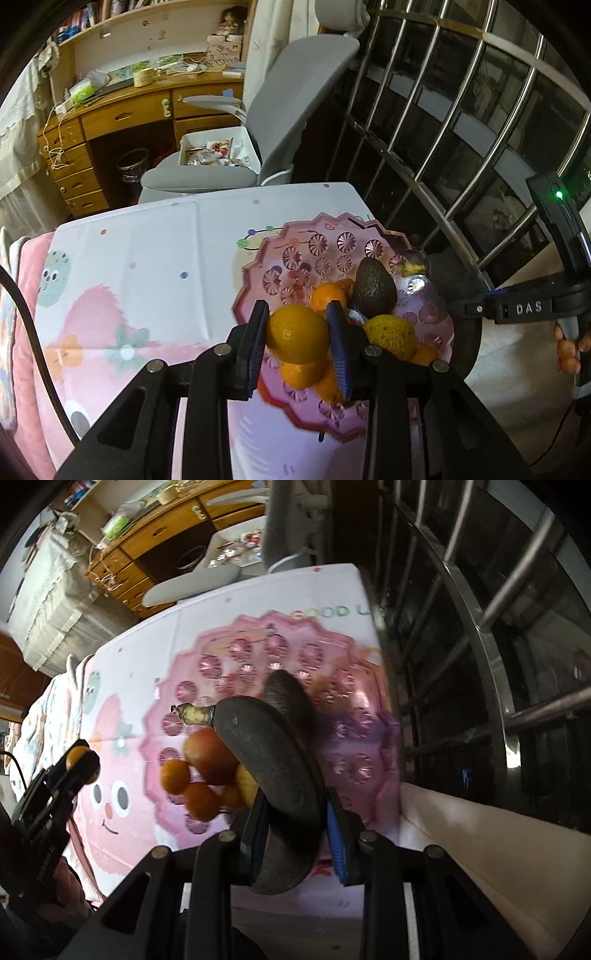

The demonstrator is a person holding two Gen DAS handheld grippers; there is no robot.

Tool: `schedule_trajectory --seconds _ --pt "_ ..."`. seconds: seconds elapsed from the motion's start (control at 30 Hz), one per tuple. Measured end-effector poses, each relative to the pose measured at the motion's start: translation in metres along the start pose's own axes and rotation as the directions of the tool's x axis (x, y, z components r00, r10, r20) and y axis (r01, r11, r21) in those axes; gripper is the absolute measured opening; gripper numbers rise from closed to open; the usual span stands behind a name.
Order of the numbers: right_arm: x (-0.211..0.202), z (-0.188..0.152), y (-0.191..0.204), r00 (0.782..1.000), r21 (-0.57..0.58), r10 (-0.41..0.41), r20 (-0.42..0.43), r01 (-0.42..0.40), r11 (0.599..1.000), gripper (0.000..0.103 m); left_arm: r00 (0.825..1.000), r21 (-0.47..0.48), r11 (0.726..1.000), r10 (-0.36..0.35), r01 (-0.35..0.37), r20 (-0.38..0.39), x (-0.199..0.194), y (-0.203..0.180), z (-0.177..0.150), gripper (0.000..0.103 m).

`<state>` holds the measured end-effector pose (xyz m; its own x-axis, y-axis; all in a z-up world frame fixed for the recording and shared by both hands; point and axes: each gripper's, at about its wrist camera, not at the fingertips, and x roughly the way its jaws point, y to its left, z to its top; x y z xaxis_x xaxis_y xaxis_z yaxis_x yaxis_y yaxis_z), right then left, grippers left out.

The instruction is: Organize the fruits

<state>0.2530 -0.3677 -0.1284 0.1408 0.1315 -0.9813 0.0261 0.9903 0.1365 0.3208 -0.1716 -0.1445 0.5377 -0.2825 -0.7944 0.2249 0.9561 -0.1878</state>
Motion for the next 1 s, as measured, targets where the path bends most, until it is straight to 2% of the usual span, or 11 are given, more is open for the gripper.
schedule_trajectory --seconds 0.23,0.3,0.37,0.4,0.47,0.6,0.63,0.73,0.87,1.0 --pt "0.019 -0.004 -0.022 1.0 0.046 -0.004 0.001 0.004 0.999 0.03 1.0 0.008 1.0 -0.002 0.002 -0.03 0.036 -0.012 0.006 0.031" --pt "0.022 -0.004 -0.026 1.0 0.065 0.022 0.012 -0.022 0.998 0.032 0.999 0.002 1.0 0.004 -0.004 -0.051 0.044 -0.015 0.006 0.032" --pt "0.022 -0.005 -0.029 0.999 0.076 0.039 0.022 -0.041 0.996 0.032 0.997 -0.008 1.0 0.006 -0.006 -0.079 0.048 -0.017 0.006 0.037" --pt "0.022 -0.004 -0.029 0.999 0.076 0.035 0.023 -0.037 0.996 0.037 0.996 -0.013 1.0 0.005 -0.006 -0.087 0.049 -0.018 0.006 0.041" --pt "0.019 -0.005 -0.03 0.998 0.083 0.058 0.031 -0.06 0.995 0.044 0.995 -0.033 0.999 0.01 -0.014 -0.097 0.044 -0.019 0.003 0.06" --pt "0.009 -0.014 -0.028 0.997 0.101 0.078 0.019 -0.079 0.992 0.051 0.99 -0.094 0.995 0.021 -0.034 -0.14 0.025 -0.015 -0.007 0.064" --pt "0.006 -0.018 -0.026 0.997 0.102 0.08 0.022 -0.081 0.991 0.052 0.988 -0.107 0.994 0.017 -0.034 -0.151 0.019 -0.013 -0.01 0.068" --pt "-0.002 -0.033 -0.021 0.992 0.099 0.104 0.065 -0.11 0.989 0.055 0.987 -0.126 0.99 0.04 -0.06 -0.156 0.002 -0.009 -0.022 0.075" --pt "-0.008 -0.058 -0.009 0.982 0.058 0.13 0.136 -0.139 0.989 0.056 0.985 -0.162 0.981 0.079 -0.104 -0.156 -0.023 0.0 -0.044 0.076" --pt "-0.013 -0.092 0.009 0.977 0.048 0.143 0.156 -0.152 0.987 0.056 0.976 -0.206 0.971 0.082 -0.125 -0.202 -0.047 0.009 -0.071 0.077"
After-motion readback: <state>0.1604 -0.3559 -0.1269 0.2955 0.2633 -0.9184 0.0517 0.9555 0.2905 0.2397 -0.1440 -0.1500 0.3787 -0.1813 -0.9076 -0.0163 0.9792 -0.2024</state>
